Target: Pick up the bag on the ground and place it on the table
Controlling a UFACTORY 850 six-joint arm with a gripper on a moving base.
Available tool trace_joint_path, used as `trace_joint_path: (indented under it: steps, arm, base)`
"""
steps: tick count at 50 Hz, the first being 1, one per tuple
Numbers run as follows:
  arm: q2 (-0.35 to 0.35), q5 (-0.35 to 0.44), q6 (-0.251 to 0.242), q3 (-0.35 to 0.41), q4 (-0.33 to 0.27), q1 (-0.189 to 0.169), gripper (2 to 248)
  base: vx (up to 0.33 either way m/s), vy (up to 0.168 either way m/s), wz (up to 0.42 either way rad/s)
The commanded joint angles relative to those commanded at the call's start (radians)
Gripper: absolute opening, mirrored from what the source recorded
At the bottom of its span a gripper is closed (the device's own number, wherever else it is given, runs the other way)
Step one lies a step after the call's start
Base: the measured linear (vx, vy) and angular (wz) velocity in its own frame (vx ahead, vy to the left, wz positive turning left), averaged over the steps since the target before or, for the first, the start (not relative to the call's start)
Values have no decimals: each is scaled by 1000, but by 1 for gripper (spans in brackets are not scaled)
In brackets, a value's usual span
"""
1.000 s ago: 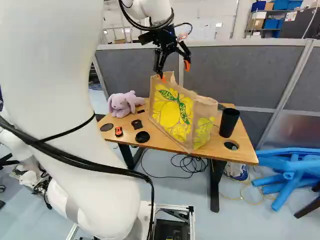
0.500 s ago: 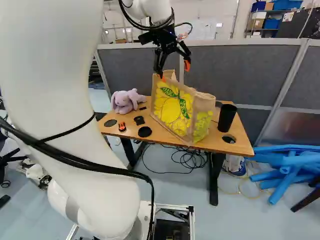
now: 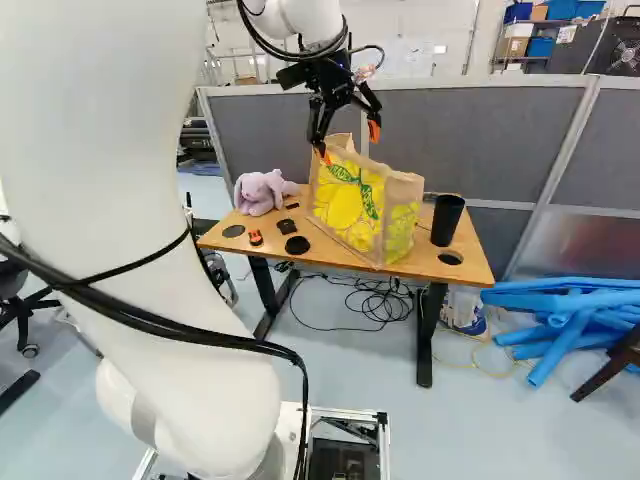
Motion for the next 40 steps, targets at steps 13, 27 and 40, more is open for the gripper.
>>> trace_joint_path:
  steps: [13, 27, 40]
  arm:
    - [0, 0, 0, 0, 0, 0, 247]
    - [0, 0, 0, 0, 0, 0, 247]
    - [0, 0, 0, 0, 0, 0, 247]
  base:
    - [-207, 1, 19]
    - [-201, 0, 20]
    - [-203, 0, 18]
